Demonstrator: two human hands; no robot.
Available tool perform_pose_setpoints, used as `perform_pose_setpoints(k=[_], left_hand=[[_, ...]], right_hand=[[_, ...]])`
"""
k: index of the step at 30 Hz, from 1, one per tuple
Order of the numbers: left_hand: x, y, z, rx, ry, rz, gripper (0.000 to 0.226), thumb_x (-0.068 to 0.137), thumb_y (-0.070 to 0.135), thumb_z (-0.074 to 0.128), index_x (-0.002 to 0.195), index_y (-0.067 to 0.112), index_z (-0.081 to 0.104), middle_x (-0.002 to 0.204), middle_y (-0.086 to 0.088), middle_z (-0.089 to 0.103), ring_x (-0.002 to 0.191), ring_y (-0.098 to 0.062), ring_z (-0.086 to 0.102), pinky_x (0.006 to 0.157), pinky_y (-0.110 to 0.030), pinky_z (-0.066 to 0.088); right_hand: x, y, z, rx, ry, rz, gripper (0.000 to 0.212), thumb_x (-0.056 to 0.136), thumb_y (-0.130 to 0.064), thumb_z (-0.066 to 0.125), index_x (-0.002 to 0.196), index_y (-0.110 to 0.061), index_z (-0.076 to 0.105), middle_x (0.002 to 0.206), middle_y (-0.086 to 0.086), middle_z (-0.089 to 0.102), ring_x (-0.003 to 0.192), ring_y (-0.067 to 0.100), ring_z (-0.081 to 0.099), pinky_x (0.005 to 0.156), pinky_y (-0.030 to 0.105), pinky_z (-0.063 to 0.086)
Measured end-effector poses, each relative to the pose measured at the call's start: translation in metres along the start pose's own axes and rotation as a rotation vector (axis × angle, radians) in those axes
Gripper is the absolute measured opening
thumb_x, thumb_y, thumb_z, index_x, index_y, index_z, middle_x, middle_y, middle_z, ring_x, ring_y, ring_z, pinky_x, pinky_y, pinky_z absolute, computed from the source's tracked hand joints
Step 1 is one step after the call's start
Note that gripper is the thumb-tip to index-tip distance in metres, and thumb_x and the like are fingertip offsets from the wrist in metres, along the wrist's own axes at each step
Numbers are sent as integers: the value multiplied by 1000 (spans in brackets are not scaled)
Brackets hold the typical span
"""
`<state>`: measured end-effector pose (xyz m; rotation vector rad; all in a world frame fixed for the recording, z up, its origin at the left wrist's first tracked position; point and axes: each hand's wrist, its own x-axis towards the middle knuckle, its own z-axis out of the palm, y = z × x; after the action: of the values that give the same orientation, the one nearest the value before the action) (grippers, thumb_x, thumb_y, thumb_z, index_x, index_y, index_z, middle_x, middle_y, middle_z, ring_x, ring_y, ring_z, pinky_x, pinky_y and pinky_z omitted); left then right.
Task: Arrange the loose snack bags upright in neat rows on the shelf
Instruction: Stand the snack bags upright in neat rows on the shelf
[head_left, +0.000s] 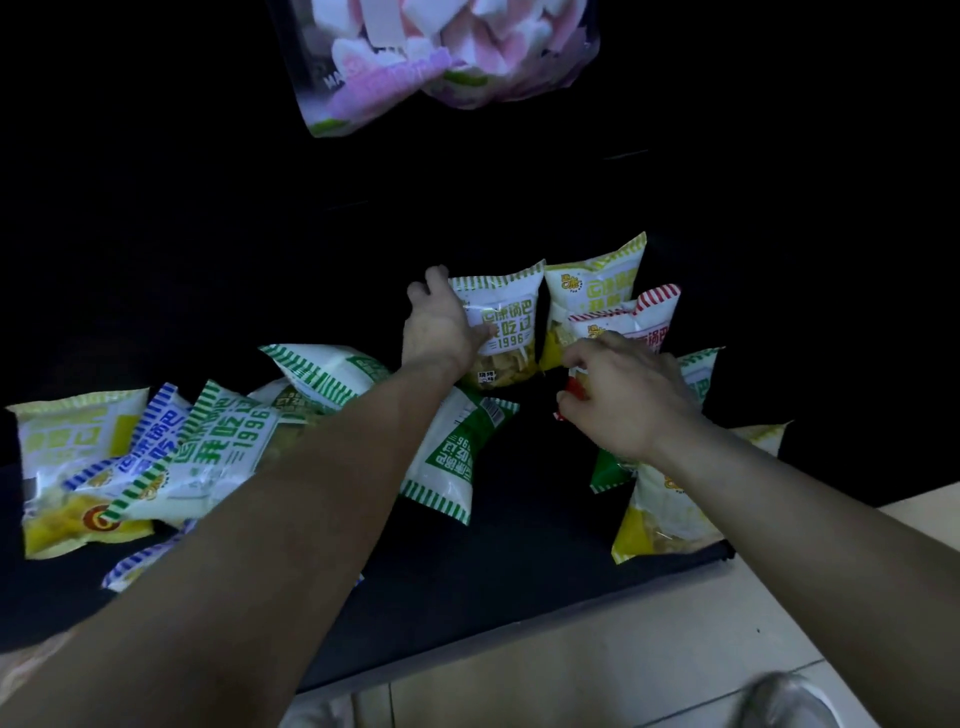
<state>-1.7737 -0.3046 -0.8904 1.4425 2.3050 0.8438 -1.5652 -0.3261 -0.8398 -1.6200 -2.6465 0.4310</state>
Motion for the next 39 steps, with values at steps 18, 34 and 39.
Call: perform_pose_setpoints(k=[18, 34, 39], left_hand=[[-43, -45, -90, 294, -147, 172, 57, 88, 43, 65, 138, 22, 48, 133, -5, 50, 119, -25, 53, 92, -33, 45], [-52, -42, -151, 246, -163, 164, 56, 90, 38, 63, 139, 18, 46, 136, -6, 47, 120, -27, 51, 97, -39, 46], [-86, -24, -192, 327, -238, 191, 58, 90, 40, 62, 141, 18, 45, 138, -7, 47, 123, -26, 50, 99, -37, 44]], right_hand=[[-20, -82, 105, -73, -230, -246, 90, 83, -57, 65, 150, -20, 20, 146, 9, 23, 124, 32, 39, 90, 44, 48], [-17, -83, 31, 223, 50, -276, 34, 97, -27, 61, 130, -21, 56, 99, 1, 65, 69, 15, 56, 58, 29, 40], [-36, -74, -24, 278, -2, -122, 41, 102, -31, 53, 141, -15, 49, 54, 1, 51, 34, 6, 40, 37, 26, 31]])
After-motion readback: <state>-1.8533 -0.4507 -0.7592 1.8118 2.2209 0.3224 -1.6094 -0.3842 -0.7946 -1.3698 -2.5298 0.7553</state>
